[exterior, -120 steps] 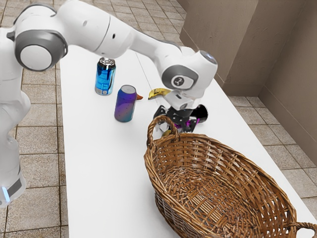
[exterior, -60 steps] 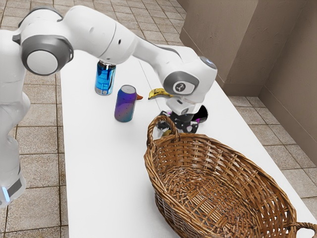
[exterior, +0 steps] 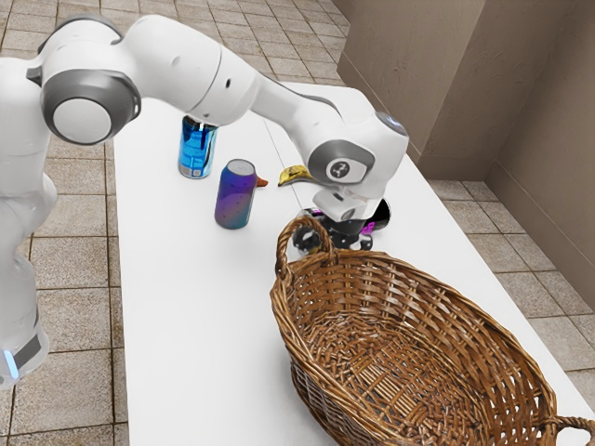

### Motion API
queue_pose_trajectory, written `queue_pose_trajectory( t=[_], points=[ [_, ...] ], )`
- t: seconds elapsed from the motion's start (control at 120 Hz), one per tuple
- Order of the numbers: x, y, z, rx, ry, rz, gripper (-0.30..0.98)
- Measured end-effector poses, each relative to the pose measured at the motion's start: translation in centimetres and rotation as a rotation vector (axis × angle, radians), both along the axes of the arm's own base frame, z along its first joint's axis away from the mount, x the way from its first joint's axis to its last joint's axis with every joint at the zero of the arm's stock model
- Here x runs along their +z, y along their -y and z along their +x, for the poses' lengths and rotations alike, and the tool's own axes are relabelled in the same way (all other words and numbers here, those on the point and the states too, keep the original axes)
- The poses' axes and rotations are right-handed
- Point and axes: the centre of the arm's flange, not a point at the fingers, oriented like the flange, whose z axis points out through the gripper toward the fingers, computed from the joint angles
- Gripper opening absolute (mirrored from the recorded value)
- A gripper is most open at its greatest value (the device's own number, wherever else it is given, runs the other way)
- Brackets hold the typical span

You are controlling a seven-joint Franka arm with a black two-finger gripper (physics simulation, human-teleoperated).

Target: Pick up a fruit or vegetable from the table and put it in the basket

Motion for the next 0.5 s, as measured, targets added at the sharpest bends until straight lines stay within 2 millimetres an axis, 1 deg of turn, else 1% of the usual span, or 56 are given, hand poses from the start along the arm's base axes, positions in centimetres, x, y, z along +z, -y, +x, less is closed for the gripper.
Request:
queue_pose_trajectory(
  t=[0.15, 0.308, 0.367, 0.45, 0.5],
  points=[
    [-0.01, 0.05, 0.06, 0.012, 0.003, -0.013, 0.32],
    [-0.10, 0.18, 0.17, 0.019, 0.009, -0.020, 0.21],
    [-0.08, 0.28, 0.19, 0.021, 0.011, -0.024, 0.18],
    [0.12, 0.43, 0.17, 0.021, 0.015, -0.028, 0.20],
    [0.63, 0.48, 0.26, 0.021, 0.024, -0.031, 0.20]
  ],
)
